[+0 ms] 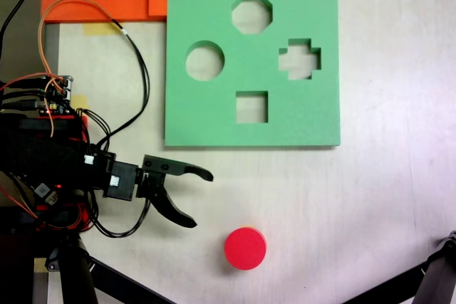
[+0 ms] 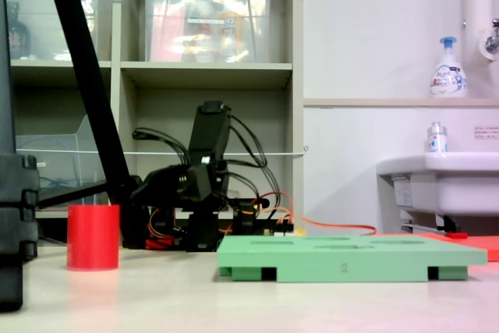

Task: Put the cylinder block into the corresponding hole

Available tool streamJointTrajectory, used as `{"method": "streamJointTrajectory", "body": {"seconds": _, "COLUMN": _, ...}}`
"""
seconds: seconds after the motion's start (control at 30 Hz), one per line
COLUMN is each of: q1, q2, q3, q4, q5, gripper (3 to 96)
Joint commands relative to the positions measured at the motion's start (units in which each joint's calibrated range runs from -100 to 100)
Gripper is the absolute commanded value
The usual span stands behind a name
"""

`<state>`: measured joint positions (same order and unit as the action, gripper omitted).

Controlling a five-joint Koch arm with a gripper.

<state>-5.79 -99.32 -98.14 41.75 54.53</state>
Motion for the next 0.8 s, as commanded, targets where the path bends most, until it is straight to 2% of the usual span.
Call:
{"method": "streamJointTrajectory", "body": {"seconds": 0.03, "q1": -0.7, "q2": -0.7, "q3": -1.9, "q4": 9.8, "q5": -1.3, "gripper": 59.1}}
{"method": "streamJointTrajectory", "body": {"seconds": 0.13, "q1": -0.9, "q2": -0.7, "q3": -1.9, "q4": 11.2, "q5": -4.2, "gripper": 76.3}}
{"method": "streamJointTrajectory", "body": {"seconds": 0.2, "q1": -1.6, "q2": -0.7, "q3": -1.9, "q4": 13.8, "q5": -4.4, "gripper": 80.0}}
{"method": "streamJointTrajectory", "body": {"seconds": 0.37, "q1": -3.6, "q2": 9.5, "q3": -1.9, "q4": 22.8, "q5": -4.4, "gripper": 80.1}}
{"method": "streamJointTrajectory", "body": {"seconds": 0.6, "q1": -4.7, "q2": 55.6, "q3": 1.8, "q4": 55.5, "q5": -4.4, "gripper": 80.1}}
{"method": "streamJointTrajectory", "body": {"seconds": 0.8, "q1": -5.1, "q2": 70.1, "q3": 9.9, "q4": 56.5, "q5": -4.4, "gripper": 80.1}}
